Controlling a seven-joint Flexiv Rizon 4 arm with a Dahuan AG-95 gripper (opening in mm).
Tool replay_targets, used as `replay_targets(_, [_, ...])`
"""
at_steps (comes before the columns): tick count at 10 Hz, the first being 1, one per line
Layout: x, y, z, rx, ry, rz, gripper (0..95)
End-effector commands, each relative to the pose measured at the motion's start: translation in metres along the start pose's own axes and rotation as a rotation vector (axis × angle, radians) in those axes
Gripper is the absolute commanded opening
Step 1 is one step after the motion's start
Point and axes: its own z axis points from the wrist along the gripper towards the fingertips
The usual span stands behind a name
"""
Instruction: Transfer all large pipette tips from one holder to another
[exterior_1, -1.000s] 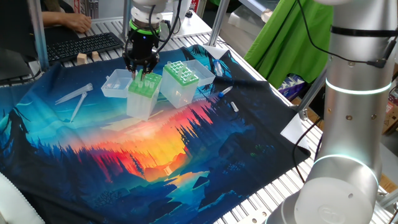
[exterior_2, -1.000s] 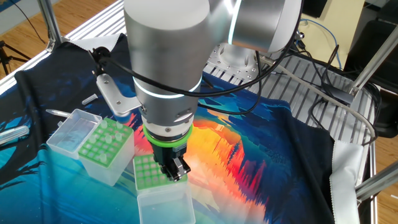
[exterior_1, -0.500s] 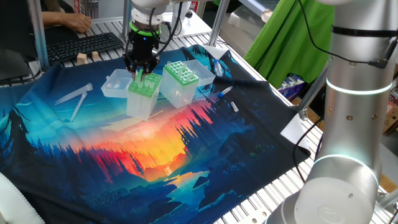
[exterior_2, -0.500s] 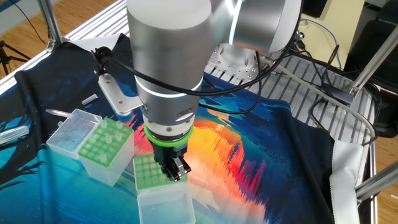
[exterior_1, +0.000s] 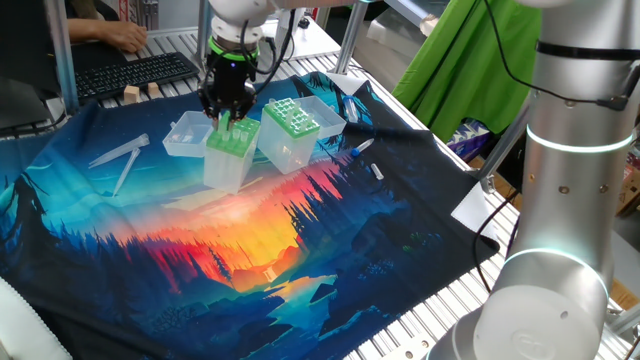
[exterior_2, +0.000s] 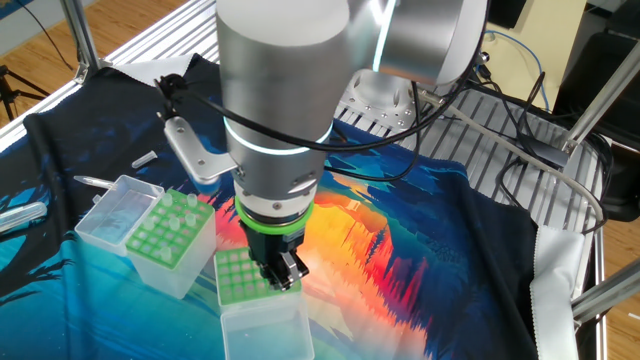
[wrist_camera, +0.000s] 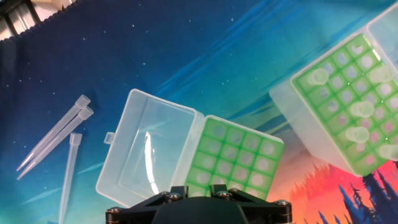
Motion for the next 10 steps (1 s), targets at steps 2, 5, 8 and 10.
replay_targets(2, [0.0, -0.001, 0.0, -0.014, 0.003, 0.005, 0.0])
replay_targets(5, [-0.002, -0.004, -0.01, -0.02, 0.003, 0.001, 0.0])
replay_targets(8, [-0.004, -0.009, -0.032, -0.036, 0.019, -0.001, 0.0])
replay_targets(10, [-0.006, -0.011, -0.049, -0.036, 0.021, -0.003, 0.0])
